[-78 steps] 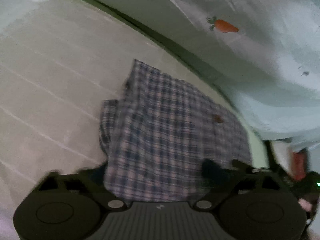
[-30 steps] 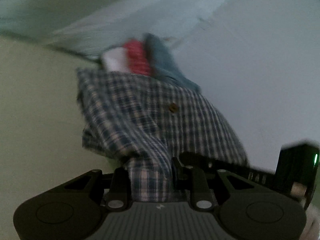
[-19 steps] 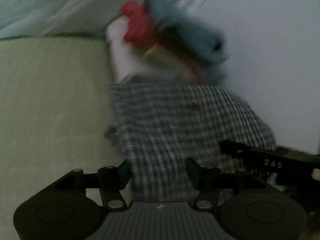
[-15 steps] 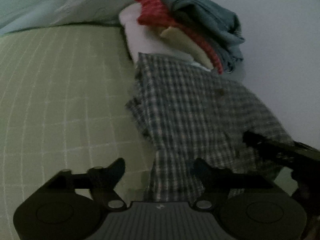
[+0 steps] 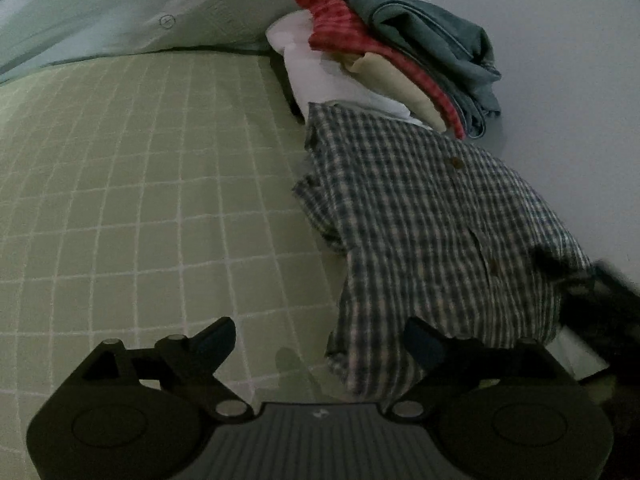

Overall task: Fold clothes
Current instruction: 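Open both grippers and withdraw from the folded shirt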

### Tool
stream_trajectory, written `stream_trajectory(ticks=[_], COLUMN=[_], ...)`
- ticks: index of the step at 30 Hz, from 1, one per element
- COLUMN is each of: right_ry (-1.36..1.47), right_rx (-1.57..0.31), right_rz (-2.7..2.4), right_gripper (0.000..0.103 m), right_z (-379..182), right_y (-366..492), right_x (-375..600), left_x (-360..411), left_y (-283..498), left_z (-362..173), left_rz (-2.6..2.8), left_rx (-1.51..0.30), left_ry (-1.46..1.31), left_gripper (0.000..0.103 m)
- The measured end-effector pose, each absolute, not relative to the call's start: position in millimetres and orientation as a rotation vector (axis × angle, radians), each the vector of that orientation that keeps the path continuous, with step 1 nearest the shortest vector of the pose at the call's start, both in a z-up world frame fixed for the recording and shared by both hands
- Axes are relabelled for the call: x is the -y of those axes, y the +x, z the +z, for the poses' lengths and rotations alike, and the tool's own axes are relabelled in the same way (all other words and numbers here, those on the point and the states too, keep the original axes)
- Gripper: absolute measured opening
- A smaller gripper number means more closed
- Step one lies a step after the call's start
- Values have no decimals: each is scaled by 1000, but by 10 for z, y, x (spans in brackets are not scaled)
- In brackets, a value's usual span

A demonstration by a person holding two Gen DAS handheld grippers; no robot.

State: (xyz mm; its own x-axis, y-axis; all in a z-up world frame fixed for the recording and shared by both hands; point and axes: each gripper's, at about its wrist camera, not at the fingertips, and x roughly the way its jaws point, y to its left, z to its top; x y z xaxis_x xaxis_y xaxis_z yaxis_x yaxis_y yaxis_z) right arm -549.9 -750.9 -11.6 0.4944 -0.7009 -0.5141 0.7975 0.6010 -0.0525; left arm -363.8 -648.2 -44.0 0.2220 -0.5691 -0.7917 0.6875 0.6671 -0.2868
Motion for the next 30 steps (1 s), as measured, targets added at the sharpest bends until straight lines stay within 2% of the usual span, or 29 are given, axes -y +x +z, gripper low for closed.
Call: stream_trajectory(ticks=[2, 4, 7, 19, 30], right_ry=[388, 539, 515, 391, 417], right_rx=[-601, -622, -576, -523, -548], right_rz=[-920, -928, -935, -1017, -1025], right_gripper=[93, 99, 103, 103, 103], right_z=[-360, -501, -349, 95, 86], right_y=[-5518, -5577, -5683, -5901, -5980], right_x=[7744, 7908, 7802, 6956, 6477], left_x=[6418, 6353, 6246, 5897, 5659], left_y=[-3652, -3663, -3704, -3918, -4081], left_z=[-408, -355, -276, -142, -113], left_rz=[-874, -888, -894, -923, -947], left_rx=[-1011, -984, -938, -866, -825], left_ry=[131, 127, 135, 258, 300], left_gripper=[91, 91, 103, 103, 103])
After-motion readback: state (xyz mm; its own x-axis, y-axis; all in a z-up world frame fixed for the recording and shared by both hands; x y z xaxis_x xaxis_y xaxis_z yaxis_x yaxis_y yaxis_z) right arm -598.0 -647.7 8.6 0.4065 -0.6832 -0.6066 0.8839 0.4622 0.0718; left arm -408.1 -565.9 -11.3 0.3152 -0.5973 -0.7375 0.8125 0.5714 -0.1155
